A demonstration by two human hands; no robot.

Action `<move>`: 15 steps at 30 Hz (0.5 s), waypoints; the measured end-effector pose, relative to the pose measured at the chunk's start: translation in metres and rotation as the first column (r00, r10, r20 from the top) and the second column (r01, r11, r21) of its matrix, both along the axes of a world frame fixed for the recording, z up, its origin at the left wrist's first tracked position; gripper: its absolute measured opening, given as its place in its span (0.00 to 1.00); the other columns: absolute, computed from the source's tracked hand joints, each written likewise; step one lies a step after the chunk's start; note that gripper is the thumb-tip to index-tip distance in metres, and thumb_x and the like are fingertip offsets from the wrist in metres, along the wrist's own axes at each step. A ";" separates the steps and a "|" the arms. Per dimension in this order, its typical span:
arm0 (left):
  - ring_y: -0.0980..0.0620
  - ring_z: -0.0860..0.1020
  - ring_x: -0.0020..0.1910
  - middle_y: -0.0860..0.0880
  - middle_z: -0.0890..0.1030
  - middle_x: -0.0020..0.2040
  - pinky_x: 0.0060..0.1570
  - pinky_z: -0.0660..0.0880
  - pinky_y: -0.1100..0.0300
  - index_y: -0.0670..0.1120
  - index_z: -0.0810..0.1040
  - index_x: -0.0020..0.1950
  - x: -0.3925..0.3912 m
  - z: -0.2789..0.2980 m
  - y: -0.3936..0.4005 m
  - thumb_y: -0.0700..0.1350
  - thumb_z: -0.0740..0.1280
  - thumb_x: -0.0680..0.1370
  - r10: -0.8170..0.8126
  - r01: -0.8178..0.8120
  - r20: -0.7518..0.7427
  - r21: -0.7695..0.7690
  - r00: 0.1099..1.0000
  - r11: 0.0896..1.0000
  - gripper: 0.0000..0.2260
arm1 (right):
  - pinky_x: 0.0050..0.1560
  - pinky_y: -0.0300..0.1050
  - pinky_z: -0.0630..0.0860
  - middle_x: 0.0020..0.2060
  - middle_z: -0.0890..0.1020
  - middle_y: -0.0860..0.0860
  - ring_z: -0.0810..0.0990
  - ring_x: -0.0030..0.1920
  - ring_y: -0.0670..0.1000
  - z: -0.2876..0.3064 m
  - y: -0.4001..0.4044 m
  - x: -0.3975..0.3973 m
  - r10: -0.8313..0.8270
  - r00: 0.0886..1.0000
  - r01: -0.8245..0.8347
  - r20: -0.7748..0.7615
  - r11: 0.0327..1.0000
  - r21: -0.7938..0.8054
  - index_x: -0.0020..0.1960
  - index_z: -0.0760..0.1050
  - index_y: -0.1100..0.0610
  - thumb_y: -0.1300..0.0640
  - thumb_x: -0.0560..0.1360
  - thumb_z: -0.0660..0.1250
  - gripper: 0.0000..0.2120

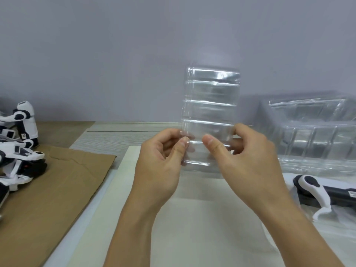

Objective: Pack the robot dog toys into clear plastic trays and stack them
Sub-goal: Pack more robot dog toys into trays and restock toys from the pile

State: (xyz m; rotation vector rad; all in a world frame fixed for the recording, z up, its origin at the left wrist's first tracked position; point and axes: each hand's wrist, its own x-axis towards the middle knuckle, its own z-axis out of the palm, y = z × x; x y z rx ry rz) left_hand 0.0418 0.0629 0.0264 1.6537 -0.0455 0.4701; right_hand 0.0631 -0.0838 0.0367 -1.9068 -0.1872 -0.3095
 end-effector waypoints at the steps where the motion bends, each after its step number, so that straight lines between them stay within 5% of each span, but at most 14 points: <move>1: 0.57 0.77 0.33 0.55 0.80 0.32 0.36 0.74 0.67 0.51 0.82 0.44 0.000 0.000 0.000 0.35 0.65 0.81 0.029 -0.029 0.003 0.004 1.000 1.000 0.13 | 0.33 0.31 0.70 0.32 0.82 0.41 0.80 0.35 0.42 0.000 0.002 0.000 0.008 1.000 -0.008 -0.004 0.999 0.038 0.38 0.77 0.50 0.43 0.71 0.73 0.12; 5: 0.56 0.77 0.32 0.55 0.80 0.32 0.37 0.75 0.65 0.57 0.83 0.38 0.002 -0.001 -0.003 0.34 0.64 0.81 0.129 -0.129 -0.003 -0.026 0.992 0.991 0.21 | 0.32 0.30 0.71 0.31 0.83 0.45 0.79 0.32 0.44 0.000 0.007 0.000 0.038 0.999 -0.034 -0.021 0.988 0.152 0.38 0.80 0.52 0.51 0.72 0.75 0.08; 9: 0.54 0.80 0.32 0.52 0.81 0.32 0.38 0.80 0.59 0.57 0.83 0.39 0.003 0.000 -0.005 0.33 0.64 0.80 0.205 -0.204 0.036 -0.017 0.978 0.979 0.21 | 0.37 0.47 0.77 0.32 0.84 0.53 0.81 0.36 0.53 0.001 0.008 -0.002 0.054 0.997 -0.041 -0.051 0.971 0.234 0.39 0.81 0.51 0.53 0.73 0.74 0.05; 15: 0.54 0.80 0.33 0.51 0.80 0.32 0.33 0.80 0.57 0.54 0.82 0.39 0.002 0.000 -0.004 0.32 0.63 0.80 0.217 -0.215 0.052 -0.029 0.975 0.976 0.19 | 0.41 0.53 0.78 0.33 0.84 0.55 0.82 0.38 0.56 0.003 0.009 -0.003 0.033 0.997 -0.016 -0.064 0.968 0.250 0.38 0.82 0.51 0.55 0.74 0.73 0.06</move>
